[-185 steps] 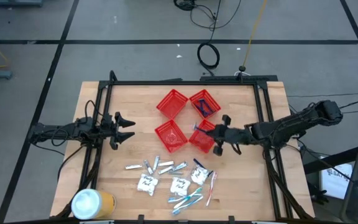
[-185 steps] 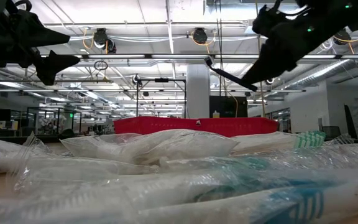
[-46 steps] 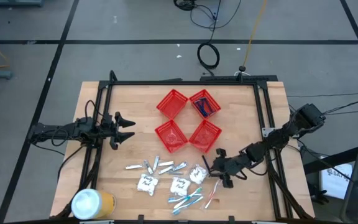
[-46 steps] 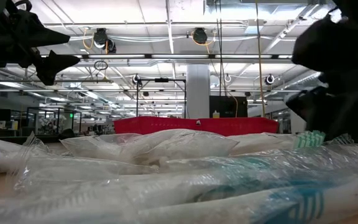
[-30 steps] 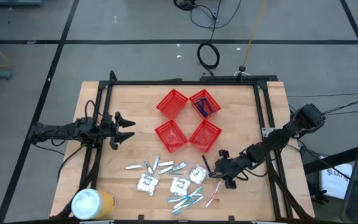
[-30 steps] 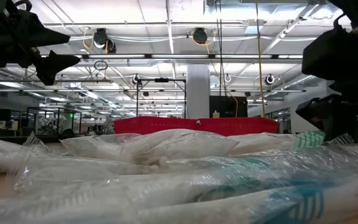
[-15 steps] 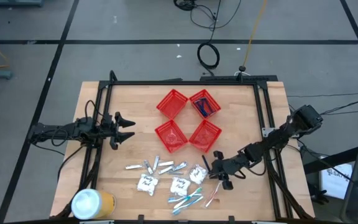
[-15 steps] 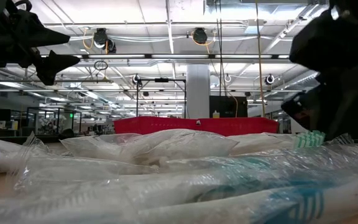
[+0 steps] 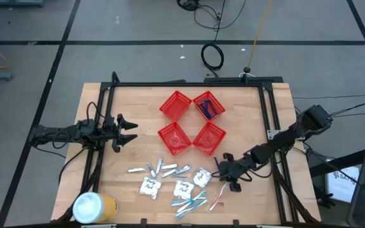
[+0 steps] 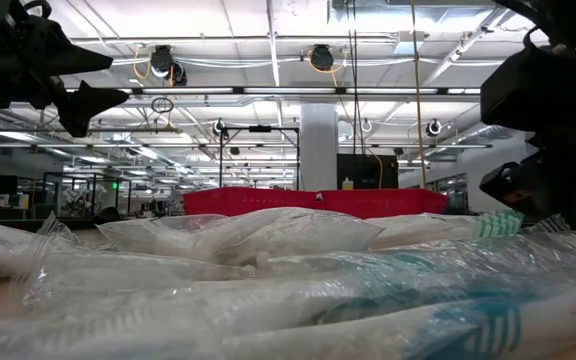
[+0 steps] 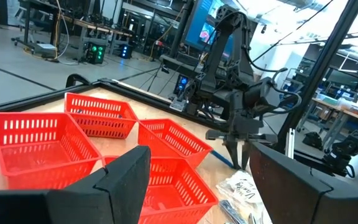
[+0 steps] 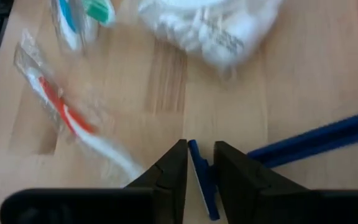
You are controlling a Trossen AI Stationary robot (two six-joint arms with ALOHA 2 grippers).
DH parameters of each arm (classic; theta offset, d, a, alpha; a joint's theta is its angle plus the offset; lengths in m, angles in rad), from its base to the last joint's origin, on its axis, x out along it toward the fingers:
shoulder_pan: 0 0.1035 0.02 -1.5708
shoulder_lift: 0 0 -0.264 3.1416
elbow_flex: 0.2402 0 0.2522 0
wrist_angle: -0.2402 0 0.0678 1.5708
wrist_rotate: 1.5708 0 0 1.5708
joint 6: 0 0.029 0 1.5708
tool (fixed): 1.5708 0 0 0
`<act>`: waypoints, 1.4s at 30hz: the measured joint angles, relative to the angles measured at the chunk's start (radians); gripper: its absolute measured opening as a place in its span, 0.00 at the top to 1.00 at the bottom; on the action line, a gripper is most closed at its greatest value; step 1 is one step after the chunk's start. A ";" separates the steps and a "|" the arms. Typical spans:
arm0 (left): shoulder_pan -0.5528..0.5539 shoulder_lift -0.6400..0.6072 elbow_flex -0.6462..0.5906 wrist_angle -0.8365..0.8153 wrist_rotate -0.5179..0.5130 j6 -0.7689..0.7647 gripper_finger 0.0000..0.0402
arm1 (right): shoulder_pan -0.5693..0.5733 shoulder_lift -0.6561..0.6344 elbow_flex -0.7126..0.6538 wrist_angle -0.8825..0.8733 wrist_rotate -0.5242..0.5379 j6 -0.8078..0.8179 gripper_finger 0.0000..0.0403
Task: Pick & Place Travel size toiletries
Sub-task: Put the blue razor into the top right red bin
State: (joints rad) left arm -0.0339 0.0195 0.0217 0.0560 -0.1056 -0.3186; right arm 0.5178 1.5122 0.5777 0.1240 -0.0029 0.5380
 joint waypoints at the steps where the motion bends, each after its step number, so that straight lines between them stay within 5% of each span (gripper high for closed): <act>1: 0.000 0.000 0.000 0.000 0.000 0.000 0.33 | 0.003 -0.011 0.000 -0.020 -0.002 0.011 0.84; 15: 0.000 0.000 0.000 0.000 0.000 0.000 0.33 | 0.027 -0.210 -0.003 -0.162 0.067 0.058 0.93; 23: 0.000 0.000 0.000 0.000 0.000 0.000 0.33 | 0.025 -0.168 -0.002 -0.113 0.079 0.094 0.72; 29: 0.000 0.000 0.000 0.000 0.000 0.000 0.33 | 0.008 -0.163 -0.002 -0.105 -0.162 0.186 0.56; 42: 0.000 0.000 0.000 0.000 0.000 0.000 0.33 | -0.004 -0.180 -0.001 -0.418 -0.131 0.329 0.63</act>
State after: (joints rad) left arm -0.0339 0.0194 0.0216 0.0557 -0.1054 -0.3184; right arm 0.5138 1.3323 0.5767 -0.2937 -0.1334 0.8668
